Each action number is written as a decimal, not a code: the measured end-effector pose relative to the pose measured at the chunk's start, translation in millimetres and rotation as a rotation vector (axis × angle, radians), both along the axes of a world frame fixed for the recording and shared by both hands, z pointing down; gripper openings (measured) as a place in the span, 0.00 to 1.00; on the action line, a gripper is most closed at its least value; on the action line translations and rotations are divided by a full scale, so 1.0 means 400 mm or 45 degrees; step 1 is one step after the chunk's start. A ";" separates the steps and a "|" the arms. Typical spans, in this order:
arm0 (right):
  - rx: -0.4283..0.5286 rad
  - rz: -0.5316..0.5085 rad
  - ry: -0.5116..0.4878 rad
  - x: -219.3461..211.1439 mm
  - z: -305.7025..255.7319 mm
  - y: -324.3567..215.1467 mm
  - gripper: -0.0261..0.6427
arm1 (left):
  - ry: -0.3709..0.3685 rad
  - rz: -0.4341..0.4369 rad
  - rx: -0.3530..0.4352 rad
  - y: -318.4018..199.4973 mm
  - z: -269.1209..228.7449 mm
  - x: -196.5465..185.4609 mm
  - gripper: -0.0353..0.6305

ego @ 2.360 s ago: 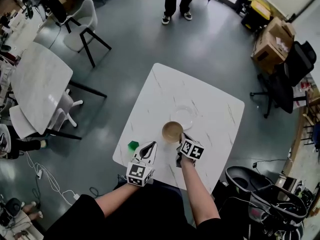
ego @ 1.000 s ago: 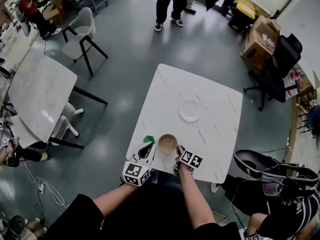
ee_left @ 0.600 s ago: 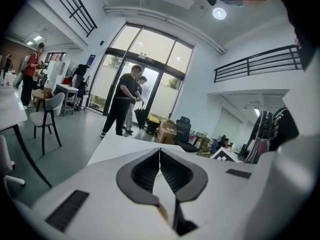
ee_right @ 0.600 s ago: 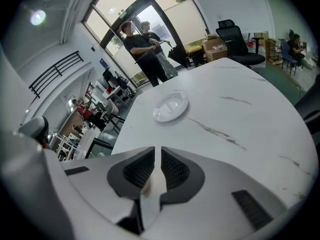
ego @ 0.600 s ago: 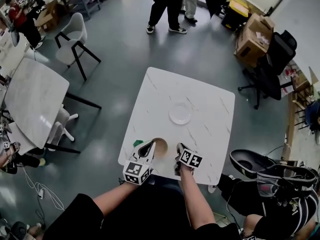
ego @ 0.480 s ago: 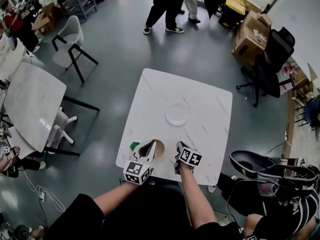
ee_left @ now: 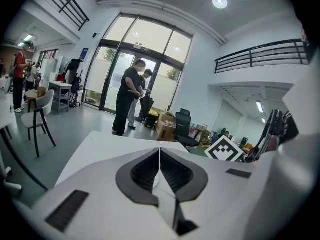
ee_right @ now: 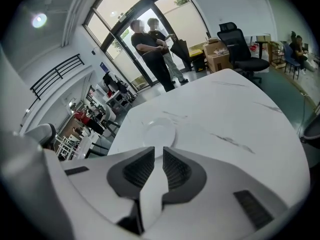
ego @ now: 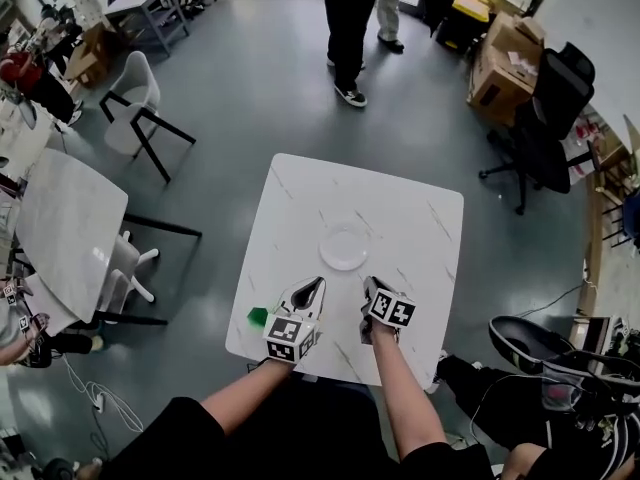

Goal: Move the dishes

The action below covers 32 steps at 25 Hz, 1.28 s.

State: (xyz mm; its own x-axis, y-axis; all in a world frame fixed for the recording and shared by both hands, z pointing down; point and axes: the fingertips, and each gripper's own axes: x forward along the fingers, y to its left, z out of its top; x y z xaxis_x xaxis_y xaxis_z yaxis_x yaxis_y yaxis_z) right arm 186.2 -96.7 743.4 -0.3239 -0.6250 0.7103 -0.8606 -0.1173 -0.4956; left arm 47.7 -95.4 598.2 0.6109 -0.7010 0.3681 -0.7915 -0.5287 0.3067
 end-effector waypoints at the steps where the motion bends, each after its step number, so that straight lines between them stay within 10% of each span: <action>1: 0.000 -0.011 0.001 0.009 0.005 -0.017 0.11 | -0.001 -0.012 -0.013 -0.017 0.009 0.012 0.08; 32: -0.093 -0.128 -0.159 0.045 0.205 -0.241 0.22 | -0.245 -0.052 -0.534 -0.293 0.516 0.045 0.26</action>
State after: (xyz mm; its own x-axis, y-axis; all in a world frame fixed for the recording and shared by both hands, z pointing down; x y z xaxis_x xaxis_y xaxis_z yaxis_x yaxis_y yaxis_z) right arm 204.0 -193.0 825.3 -0.4710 -0.5329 0.7030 -0.8019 -0.0735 -0.5929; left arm 65.7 -212.8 804.7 0.4787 -0.4892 0.7290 -0.8725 -0.3573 0.3332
